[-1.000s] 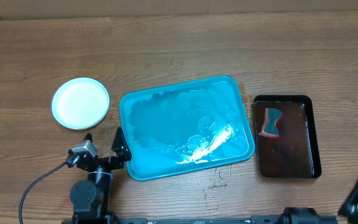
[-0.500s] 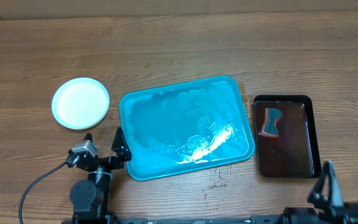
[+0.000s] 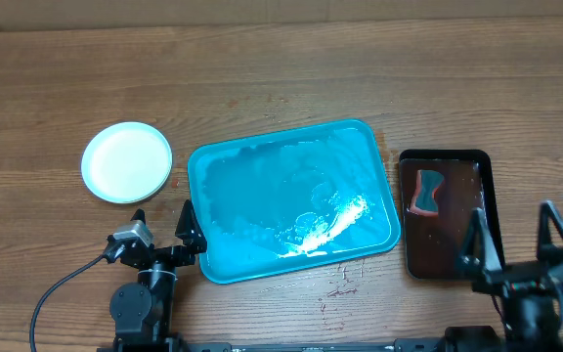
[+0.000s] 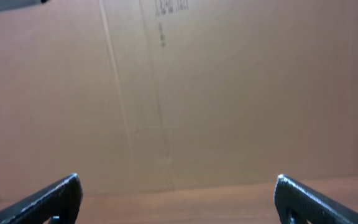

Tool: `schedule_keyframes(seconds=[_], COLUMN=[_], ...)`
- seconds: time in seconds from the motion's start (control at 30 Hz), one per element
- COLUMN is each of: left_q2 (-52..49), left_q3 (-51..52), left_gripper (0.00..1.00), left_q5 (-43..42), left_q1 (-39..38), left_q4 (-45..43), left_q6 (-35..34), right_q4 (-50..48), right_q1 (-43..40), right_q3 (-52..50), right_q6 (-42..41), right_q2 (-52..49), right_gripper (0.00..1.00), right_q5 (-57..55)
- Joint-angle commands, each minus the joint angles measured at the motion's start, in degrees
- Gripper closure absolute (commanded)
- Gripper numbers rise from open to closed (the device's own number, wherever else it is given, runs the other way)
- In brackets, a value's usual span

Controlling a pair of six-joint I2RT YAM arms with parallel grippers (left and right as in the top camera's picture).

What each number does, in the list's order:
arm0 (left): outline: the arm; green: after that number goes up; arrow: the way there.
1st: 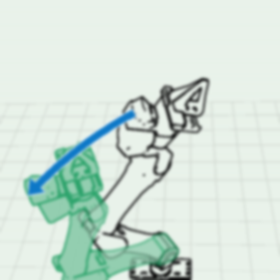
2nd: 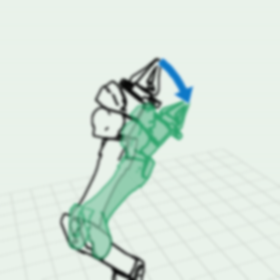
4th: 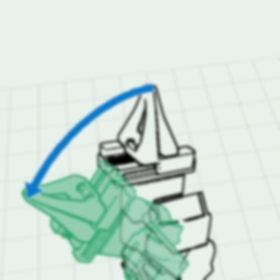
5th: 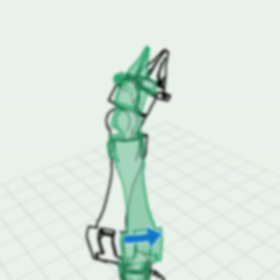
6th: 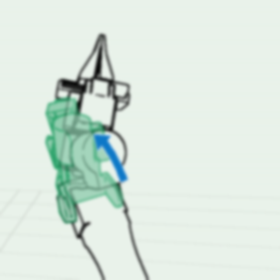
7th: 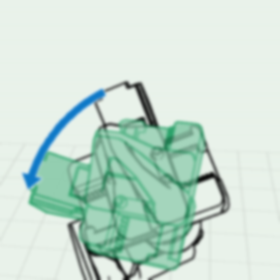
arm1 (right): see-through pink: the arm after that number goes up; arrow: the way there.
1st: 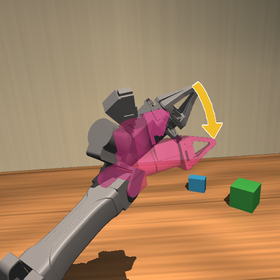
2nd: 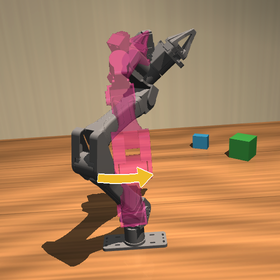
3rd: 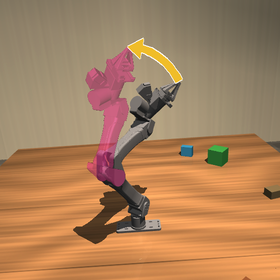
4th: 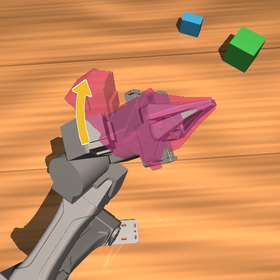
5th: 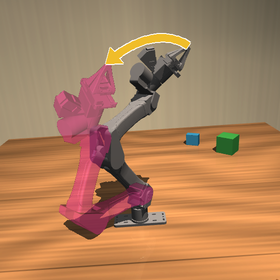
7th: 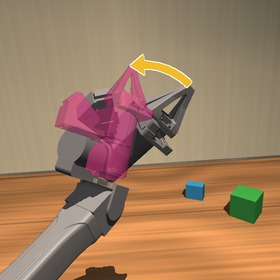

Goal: Clean dirty plates on tray and stack at the side

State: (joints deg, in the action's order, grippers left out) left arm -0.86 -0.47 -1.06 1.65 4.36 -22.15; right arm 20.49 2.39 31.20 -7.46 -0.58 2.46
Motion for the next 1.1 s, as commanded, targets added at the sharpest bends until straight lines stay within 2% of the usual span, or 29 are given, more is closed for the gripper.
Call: schedule_keyframes(seconds=[0.0,0.3,0.43,0.73,0.87,1.07], left_q2=[0.6,0.6,0.6,0.6,0.6,0.6], left_q3=[0.2,0.2,0.2,0.2,0.2,0.2], left_gripper=[0.0,0.0,0.0,0.0,0.0,0.0], left_q5=[0.1,0.1,0.1,0.1,0.1,0.1], left_q1=[0.3,0.3,0.3,0.3,0.3,0.3], left_q4=[0.1,0.1,0.1,0.1,0.1,0.1], left_q6=[0.5,0.5,0.5,0.5,0.5,0.5], right_q4=[-3.7,-20.5,-24.9,-25.5,-22.1,-21.9], right_q1=[0.5,0.5,0.5,0.5,0.5,0.5], right_q3=[-5.0,-19.5,-23.3,-24.5,-24.8,-28.3], right_q6=[0.0,0.0,0.0,0.0,0.0,0.0], right_q2=[0.4,0.4,0.4,0.4,0.4,0.4], right_gripper=[0.0,0.0,0.0,0.0,0.0,0.0], right_q5=[2.8,6.9,7.3,7.3,7.3,9.0])
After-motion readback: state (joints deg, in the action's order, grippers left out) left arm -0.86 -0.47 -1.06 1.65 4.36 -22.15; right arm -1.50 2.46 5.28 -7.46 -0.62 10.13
